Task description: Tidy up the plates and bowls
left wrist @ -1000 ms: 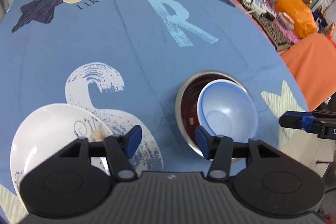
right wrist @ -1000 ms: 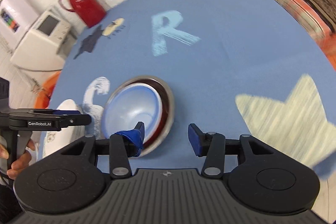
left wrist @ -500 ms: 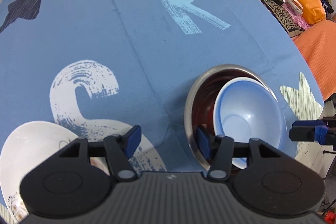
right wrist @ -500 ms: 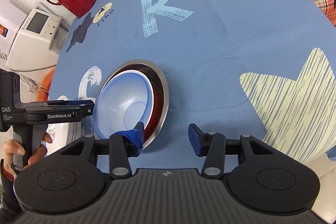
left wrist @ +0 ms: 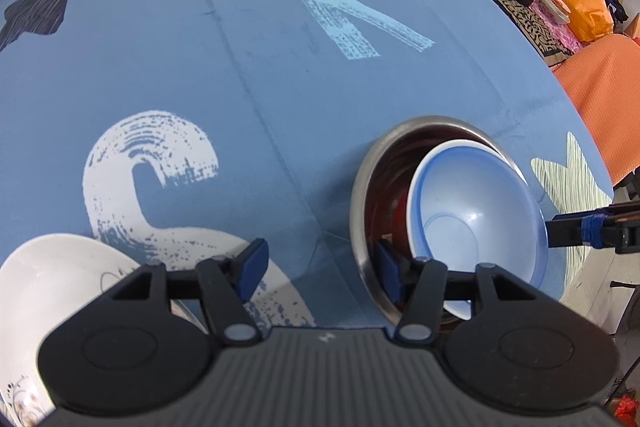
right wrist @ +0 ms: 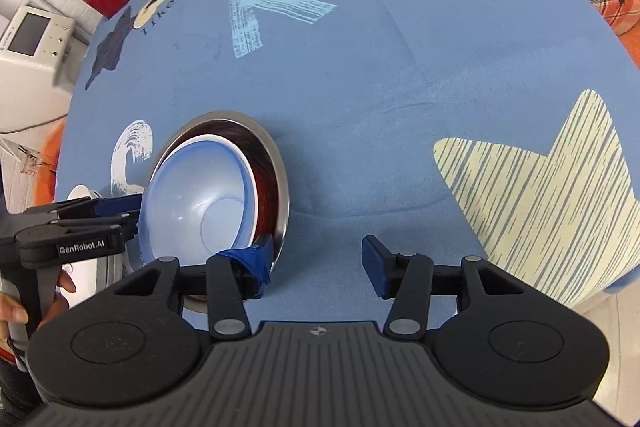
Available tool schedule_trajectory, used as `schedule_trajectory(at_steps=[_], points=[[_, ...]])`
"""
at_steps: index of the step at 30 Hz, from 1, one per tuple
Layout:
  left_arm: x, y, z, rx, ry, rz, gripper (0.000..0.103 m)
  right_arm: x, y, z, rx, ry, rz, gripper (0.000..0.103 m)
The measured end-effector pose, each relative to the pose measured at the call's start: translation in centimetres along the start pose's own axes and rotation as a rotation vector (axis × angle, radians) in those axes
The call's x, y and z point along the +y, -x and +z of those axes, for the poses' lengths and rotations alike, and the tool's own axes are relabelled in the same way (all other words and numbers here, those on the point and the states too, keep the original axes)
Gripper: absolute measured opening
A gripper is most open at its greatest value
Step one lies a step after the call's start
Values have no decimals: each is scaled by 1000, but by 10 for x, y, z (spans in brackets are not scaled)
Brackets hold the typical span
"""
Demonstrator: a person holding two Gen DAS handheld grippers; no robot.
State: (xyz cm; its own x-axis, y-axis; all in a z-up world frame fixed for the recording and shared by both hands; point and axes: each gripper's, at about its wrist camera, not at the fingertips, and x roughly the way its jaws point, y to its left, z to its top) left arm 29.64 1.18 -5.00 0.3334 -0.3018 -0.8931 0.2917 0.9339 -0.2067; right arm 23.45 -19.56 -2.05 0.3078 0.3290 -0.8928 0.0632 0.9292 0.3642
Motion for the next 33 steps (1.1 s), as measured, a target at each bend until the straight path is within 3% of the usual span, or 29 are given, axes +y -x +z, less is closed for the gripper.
schedule_trajectory(at_steps=[5, 11, 21, 24, 31, 33], points=[[6, 0, 0, 0, 13, -18, 58, 15, -12, 8, 10, 35, -59, 34], [10, -1, 1, 7, 37, -34, 59, 11, -25, 13, 5, 27, -66, 37], [9, 0, -2, -16, 46, -25, 60, 2, -26, 5, -40, 35, -88, 64], [9, 1, -3, -19, 50, -22, 60, 6, -26, 8, -24, 32, -112, 64], [9, 2, -5, -22, 51, -18, 60, 13, -23, -2, -117, 155, -138, 66], [8, 3, -5, -22, 51, -18, 60, 11, -24, -1, -117, 137, -135, 66]])
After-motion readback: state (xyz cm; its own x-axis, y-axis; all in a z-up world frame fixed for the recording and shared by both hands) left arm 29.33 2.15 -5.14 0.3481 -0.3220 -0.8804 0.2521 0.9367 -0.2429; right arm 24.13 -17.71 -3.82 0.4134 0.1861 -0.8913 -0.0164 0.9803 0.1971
